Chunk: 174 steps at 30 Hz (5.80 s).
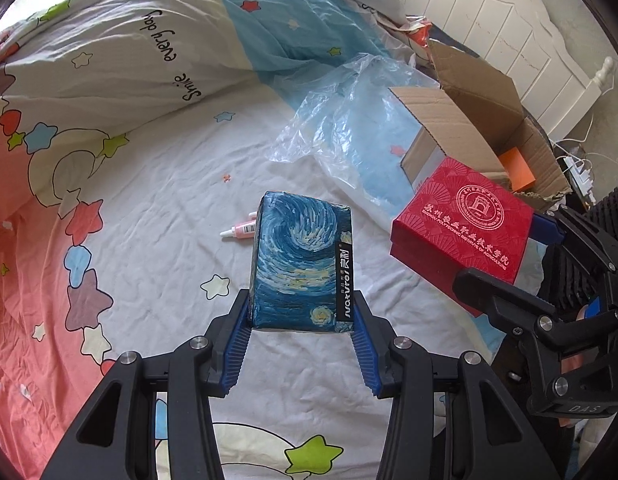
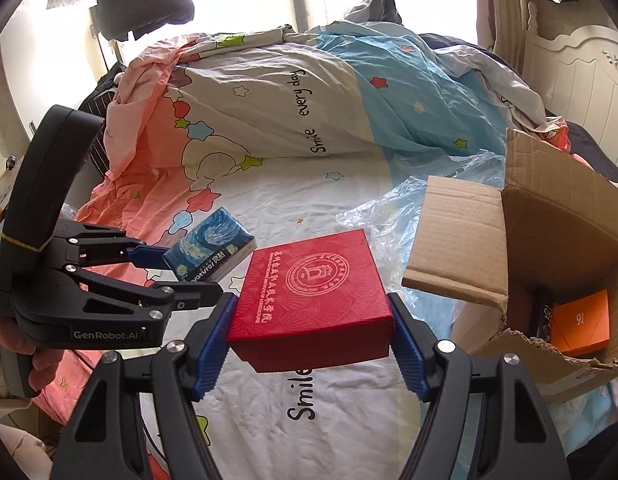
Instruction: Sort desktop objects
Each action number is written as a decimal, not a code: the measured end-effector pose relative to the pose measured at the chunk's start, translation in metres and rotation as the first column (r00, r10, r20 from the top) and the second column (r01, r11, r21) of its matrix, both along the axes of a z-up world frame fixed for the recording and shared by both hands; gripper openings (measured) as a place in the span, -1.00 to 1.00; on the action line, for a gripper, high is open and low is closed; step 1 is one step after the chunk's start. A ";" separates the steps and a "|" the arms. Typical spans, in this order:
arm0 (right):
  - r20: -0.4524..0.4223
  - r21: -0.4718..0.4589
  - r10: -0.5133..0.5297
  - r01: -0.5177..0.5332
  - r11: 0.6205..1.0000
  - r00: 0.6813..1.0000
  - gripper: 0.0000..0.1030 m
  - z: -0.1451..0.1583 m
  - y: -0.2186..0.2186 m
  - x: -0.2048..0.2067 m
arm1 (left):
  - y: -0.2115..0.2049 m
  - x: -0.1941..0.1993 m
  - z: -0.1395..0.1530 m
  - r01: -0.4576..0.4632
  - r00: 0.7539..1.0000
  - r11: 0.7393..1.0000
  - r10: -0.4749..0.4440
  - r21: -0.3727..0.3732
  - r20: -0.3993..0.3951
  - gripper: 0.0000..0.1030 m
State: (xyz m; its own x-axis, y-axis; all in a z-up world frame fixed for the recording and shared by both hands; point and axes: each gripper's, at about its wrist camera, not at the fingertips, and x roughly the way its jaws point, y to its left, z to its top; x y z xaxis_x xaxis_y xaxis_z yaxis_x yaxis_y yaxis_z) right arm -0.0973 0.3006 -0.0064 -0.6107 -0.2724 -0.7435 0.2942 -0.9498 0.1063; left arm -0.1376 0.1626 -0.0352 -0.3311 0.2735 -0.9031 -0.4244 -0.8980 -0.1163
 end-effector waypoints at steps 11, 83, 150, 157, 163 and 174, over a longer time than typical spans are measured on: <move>-0.062 0.017 -0.009 0.010 1.000 0.998 0.33 0.040 -0.004 0.020 | -0.010 0.024 0.039 0.016 0.999 1.000 -0.016 0.000 -0.041 -0.06; -0.164 0.012 -0.353 0.360 0.933 0.921 0.33 0.101 0.203 0.088 | 0.246 0.066 0.146 0.373 0.903 0.928 -0.364 -0.002 -0.229 -0.06; -0.048 0.034 -0.359 0.361 0.932 0.932 0.33 0.014 0.286 -0.011 | 0.315 -0.036 0.018 0.346 0.935 0.937 -0.348 -0.040 -0.065 -0.06; -0.031 0.040 -0.348 0.349 0.936 0.937 0.33 0.000 0.288 -0.021 | 0.320 -0.043 0.002 0.343 0.938 0.938 -0.345 -0.039 -0.037 -0.06; -0.015 0.046 -0.341 0.341 0.939 0.940 0.33 -0.010 0.291 -0.026 | 0.321 -0.046 -0.009 0.342 0.939 0.938 -0.343 -0.047 -0.021 -0.06; -0.008 0.032 -0.368 0.368 0.929 0.930 0.59 0.000 0.288 -0.020 | 0.323 -0.023 0.008 0.399 0.910 0.914 -0.404 -0.076 -0.090 1.00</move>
